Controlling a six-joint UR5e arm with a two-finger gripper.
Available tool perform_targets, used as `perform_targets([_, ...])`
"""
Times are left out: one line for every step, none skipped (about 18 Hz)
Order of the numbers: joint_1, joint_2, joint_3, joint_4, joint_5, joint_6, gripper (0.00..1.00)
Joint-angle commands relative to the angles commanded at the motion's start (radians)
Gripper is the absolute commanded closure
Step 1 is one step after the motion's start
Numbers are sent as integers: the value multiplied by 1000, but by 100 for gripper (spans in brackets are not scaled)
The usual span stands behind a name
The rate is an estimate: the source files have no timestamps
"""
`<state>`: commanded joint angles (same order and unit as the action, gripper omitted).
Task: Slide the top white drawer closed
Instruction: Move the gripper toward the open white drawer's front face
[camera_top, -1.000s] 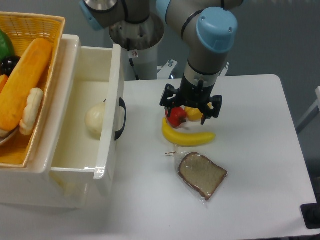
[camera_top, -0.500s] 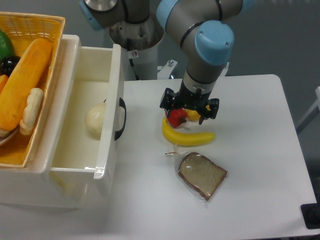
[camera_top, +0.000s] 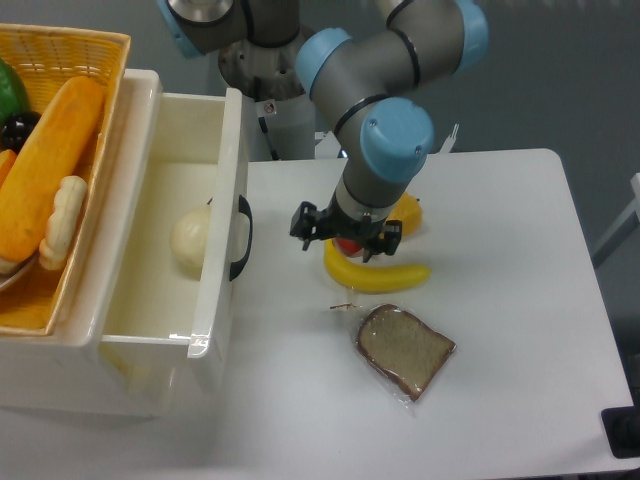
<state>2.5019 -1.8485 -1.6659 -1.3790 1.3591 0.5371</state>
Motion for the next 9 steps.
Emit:
perform_targets([-2,-2,-2,-2,-6,-12,0])
perform_targets([-5,-3,-2,0,-21,-19,0])
perform_targets([-14,-6,-2,-2,-28,-22,0])
perform_targets([-15,-6,-5,-2,-29,-22,0])
perform_targets([-23,-6,-5,-2,-29,-23,0])
perform_targets([-29,-6,-2,-2,-29,-23,0])
perform_targets([-34,-6,-2,-2,-29,-23,0])
perform_targets([-35,-6,-5,-2,-32,-22,0])
perform_targets([-41,-6,-5,-2,-38,-22,0])
